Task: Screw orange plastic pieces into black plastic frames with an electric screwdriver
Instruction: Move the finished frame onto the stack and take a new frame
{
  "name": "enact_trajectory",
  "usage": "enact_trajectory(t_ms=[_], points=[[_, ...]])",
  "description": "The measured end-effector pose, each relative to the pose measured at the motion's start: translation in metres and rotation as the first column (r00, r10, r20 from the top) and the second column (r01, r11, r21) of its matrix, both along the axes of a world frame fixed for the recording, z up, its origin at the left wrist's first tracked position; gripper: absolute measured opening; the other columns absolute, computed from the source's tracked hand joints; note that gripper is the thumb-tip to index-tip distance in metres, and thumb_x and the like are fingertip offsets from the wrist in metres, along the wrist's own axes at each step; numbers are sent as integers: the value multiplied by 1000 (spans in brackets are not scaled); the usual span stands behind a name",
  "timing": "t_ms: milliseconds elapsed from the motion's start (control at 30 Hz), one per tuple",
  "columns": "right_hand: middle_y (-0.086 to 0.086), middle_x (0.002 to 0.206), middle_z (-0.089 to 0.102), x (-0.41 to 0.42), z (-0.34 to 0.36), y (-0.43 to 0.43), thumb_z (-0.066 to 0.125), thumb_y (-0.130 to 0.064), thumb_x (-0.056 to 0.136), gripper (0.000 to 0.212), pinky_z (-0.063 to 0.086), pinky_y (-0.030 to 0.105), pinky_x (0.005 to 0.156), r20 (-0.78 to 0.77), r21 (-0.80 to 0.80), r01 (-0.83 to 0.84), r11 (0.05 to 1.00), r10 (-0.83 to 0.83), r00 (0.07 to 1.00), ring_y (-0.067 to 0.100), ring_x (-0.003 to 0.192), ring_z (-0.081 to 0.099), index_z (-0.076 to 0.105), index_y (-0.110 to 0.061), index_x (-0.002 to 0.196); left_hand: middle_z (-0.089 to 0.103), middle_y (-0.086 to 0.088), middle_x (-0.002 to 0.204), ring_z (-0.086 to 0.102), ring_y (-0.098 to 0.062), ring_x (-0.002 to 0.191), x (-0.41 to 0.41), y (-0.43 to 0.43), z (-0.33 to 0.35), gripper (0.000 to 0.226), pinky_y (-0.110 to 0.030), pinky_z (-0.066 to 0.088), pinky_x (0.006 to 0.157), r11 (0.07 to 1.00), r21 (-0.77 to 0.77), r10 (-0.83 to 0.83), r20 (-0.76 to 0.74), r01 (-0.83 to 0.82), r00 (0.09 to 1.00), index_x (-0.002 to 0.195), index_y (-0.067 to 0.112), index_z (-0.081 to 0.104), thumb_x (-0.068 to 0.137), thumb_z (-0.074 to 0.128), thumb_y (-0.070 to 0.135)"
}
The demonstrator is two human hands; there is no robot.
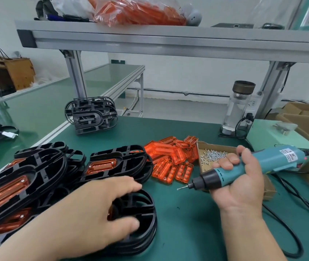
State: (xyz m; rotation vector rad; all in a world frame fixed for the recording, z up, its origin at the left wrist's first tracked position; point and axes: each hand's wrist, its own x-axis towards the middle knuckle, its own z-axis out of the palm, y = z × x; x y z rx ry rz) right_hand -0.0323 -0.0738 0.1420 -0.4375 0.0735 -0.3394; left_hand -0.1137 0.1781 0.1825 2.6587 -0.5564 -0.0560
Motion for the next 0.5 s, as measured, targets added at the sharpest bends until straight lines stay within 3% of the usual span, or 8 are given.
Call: enact_trajectory(t_ms=[133,267,333,433,500], points=[[-12,57,44,-2,-3,2,48,-24,98,12,43,14,53,-12,-24,30,999,-30,999,3,44,41,51,-23,86,48,54,82,40,37,89,38,-13,26,34,11,27,74,985,-153,107,185,-79,977,104,55,56,70,57,56],[-12,57,43,-1,-6,2,50,-23,97,11,43,14,52,-46,-53,27,998,-29,999,3,44,41,53,-23,87,66,23,78,61,8,78,109,-22,43,16,-1,37,64,921,-280,325,167,-272,931,94,31,73,84,59,31],[-11,57,43,0,-8,0,50,-23,95,7,44,14,52,-23,-65,15,998,-17,1000,3,43,41,54,-24,89,67,3,78,60,-17,71,148,-20,41,16,-17,45,64,913,-209,383,141,-350,913,83,29,70,87,56,24],[-11,55,43,1,-8,1,55,-27,81,6,45,14,50,-5,-51,4,999,-4,1000,3,41,42,57,-25,86,68,-11,86,53,-25,72,201,-3,29,21,-31,50,73,891,17,445,160,-453,881,72,19,62,87,48,14],[-11,53,42,5,-10,0,53,-28,80,12,46,14,47,-54,-37,23,999,-25,998,3,38,41,64,-25,76,67,-12,101,58,-29,86,231,17,18,23,-31,48,77,845,212,467,157,-492,870,81,11,66,88,44,12]])
